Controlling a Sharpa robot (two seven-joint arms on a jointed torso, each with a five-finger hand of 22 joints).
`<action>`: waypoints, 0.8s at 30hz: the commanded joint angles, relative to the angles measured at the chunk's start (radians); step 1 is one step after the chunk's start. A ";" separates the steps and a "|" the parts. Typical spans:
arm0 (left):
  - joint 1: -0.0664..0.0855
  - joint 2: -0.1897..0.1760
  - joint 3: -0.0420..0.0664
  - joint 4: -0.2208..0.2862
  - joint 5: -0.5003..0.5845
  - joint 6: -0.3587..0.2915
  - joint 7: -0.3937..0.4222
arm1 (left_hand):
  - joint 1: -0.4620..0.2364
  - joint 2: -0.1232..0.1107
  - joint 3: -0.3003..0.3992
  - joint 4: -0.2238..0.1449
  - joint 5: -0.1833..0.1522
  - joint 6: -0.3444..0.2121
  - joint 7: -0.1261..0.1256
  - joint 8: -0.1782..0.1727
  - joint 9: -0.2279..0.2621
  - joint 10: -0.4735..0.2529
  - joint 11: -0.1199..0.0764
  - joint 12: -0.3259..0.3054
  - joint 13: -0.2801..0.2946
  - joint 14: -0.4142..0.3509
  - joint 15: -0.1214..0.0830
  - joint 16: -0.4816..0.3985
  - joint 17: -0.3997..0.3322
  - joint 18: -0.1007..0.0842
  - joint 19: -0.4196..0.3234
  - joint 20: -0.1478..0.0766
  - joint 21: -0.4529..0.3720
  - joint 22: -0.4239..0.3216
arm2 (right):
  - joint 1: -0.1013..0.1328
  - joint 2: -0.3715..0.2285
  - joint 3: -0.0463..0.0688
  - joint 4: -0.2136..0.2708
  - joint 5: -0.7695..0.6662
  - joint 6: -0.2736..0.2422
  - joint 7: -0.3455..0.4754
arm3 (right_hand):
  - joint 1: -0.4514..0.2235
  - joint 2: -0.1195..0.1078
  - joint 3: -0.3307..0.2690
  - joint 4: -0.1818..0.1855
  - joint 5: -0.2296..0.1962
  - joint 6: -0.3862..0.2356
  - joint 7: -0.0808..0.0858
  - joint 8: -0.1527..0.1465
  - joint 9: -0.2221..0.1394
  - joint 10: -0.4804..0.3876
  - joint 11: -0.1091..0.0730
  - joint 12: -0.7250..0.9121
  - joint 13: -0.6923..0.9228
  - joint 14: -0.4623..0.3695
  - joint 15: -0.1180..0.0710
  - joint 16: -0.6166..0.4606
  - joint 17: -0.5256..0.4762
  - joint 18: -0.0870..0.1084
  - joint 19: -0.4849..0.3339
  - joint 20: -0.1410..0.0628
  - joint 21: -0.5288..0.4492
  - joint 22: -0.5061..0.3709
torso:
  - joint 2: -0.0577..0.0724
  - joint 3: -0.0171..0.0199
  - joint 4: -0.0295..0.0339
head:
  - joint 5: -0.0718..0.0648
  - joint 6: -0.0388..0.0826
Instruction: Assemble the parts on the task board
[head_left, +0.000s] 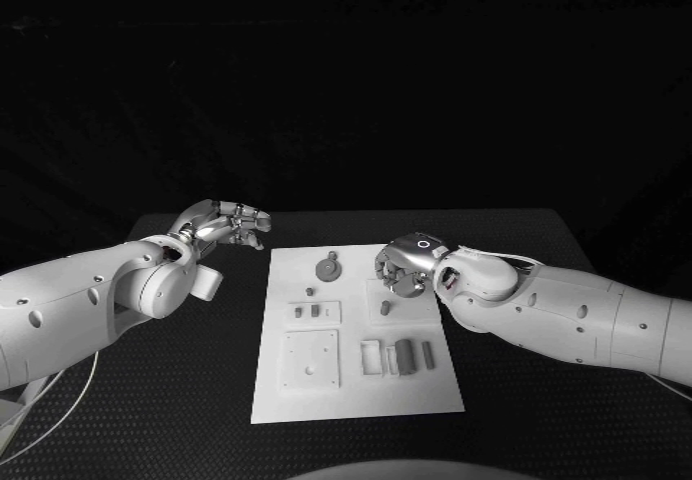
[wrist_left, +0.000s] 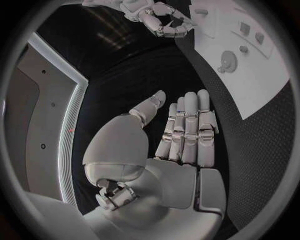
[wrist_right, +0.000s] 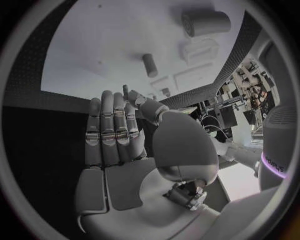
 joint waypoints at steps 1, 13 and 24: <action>0.000 0.002 0.001 -0.001 0.006 0.006 0.008 | 0.005 0.008 -0.006 0.001 -0.003 -0.007 -0.003 -0.005 -0.002 -0.008 0.002 -0.003 -0.001 0.005 0.002 -0.007 0.002 0.012 0.004 0.000 -0.006 -0.002 | 0.001 -0.003 0.009 0.036 -0.021 -0.011 -0.007 | -0.005 -0.003 0.006 -0.003 0.006 0.007 0.001 0.007 0.001 0.004 -0.001 0.001 0.002 0.007 -0.001 0.000 0.001 0.013 0.007 0.003 0.000 0.007 | 0.000 -0.0003 -0.0002 | 0.005 0.000; 0.000 0.008 0.001 -0.006 0.006 0.008 0.009 | 0.006 0.008 -0.006 0.001 -0.003 -0.007 -0.003 -0.005 -0.002 -0.008 0.002 -0.003 -0.002 0.005 0.002 -0.007 0.003 0.012 0.005 0.000 -0.006 -0.003 | 0.001 0.028 0.018 0.127 -0.017 -0.020 0.008 | -0.005 -0.004 0.007 -0.002 0.006 0.007 0.000 0.007 0.003 0.004 -0.001 0.000 0.004 0.007 -0.001 -0.001 0.002 0.013 0.008 0.002 0.000 0.008 | 0.000 -0.0023 0.0019 | 0.058 -0.004; 0.000 0.011 0.001 -0.002 0.006 0.008 0.008 | 0.006 0.009 -0.006 0.001 -0.003 -0.007 -0.003 -0.005 -0.002 -0.008 0.002 -0.004 -0.002 0.005 0.002 -0.008 0.003 0.012 0.005 0.000 -0.006 -0.003 | -0.012 0.076 0.009 0.119 -0.034 -0.025 0.017 | -0.005 -0.004 0.007 -0.002 0.006 0.006 0.001 0.006 0.004 0.004 -0.001 0.000 0.005 0.007 -0.001 -0.002 0.003 0.013 0.009 0.002 -0.001 0.008 | 0.001 -0.0022 0.0007 | 0.105 -0.015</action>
